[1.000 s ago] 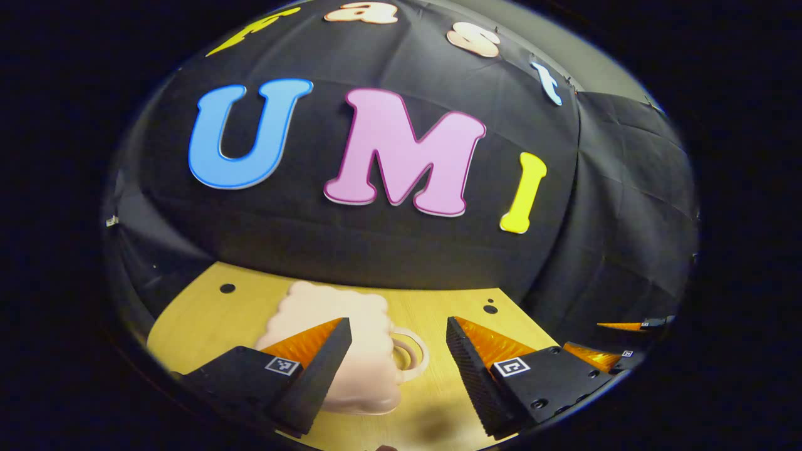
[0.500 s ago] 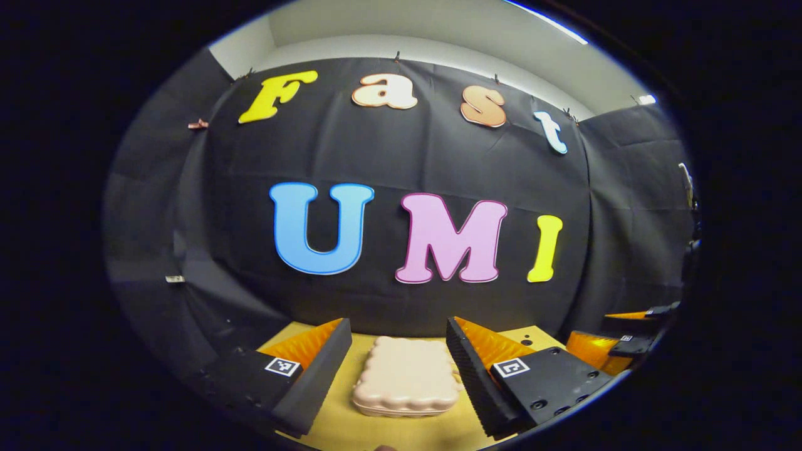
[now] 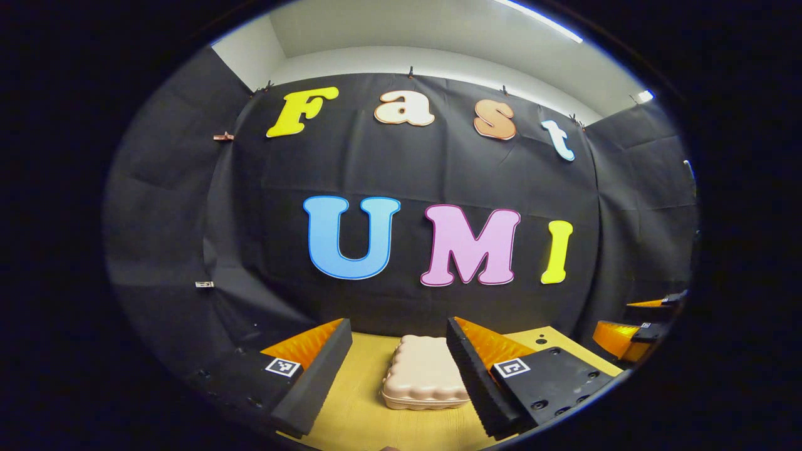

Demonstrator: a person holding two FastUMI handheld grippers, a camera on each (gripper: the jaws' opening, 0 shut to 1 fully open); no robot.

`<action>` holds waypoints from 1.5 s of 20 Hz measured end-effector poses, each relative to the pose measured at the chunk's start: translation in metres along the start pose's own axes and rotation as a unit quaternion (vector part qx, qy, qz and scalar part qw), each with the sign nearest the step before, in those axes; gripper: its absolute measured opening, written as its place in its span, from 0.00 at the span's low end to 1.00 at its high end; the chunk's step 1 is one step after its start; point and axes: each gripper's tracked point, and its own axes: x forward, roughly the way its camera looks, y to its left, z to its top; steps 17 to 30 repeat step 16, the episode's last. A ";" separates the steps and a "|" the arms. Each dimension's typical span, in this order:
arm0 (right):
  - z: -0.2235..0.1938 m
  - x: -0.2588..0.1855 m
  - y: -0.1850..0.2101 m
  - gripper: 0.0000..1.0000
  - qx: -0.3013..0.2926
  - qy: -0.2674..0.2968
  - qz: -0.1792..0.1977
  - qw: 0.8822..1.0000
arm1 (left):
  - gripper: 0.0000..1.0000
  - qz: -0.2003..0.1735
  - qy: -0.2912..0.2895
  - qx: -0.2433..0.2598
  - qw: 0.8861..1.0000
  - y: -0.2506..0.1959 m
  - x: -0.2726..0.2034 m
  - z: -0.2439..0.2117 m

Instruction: First open the suitcase, pack the skin care products into it, and then close the suitcase.

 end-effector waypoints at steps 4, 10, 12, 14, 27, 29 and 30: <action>0.004 0.001 -0.003 0.98 -0.001 -0.008 -0.003 1.000 | 0.96 0.013 -0.019 0.011 1.000 0.006 -0.006 0.007; -0.003 -0.008 0.003 0.98 -0.007 -0.021 0.000 1.000 | 0.96 0.027 -0.042 0.023 0.998 0.009 -0.009 0.021; -0.009 -0.008 0.004 0.98 -0.008 -0.014 0.000 1.000 | 0.96 0.018 -0.036 0.019 0.999 0.007 -0.007 0.018; -0.009 -0.011 0.001 1.00 0.001 -0.015 -0.008 1.000 | 0.96 0.009 -0.029 0.019 0.999 0.006 -0.007 0.012; -0.009 -0.011 -0.002 0.98 0.010 -0.016 -0.014 1.000 | 0.96 0.003 -0.024 0.019 1.000 0.004 -0.007 0.008; -0.009 -0.011 -0.002 0.98 0.010 -0.016 -0.014 1.000 | 0.96 0.003 -0.024 0.019 1.000 0.004 -0.007 0.008; -0.009 -0.011 -0.002 0.98 0.010 -0.016 -0.014 1.000 | 0.96 0.003 -0.024 0.019 1.000 0.004 -0.007 0.008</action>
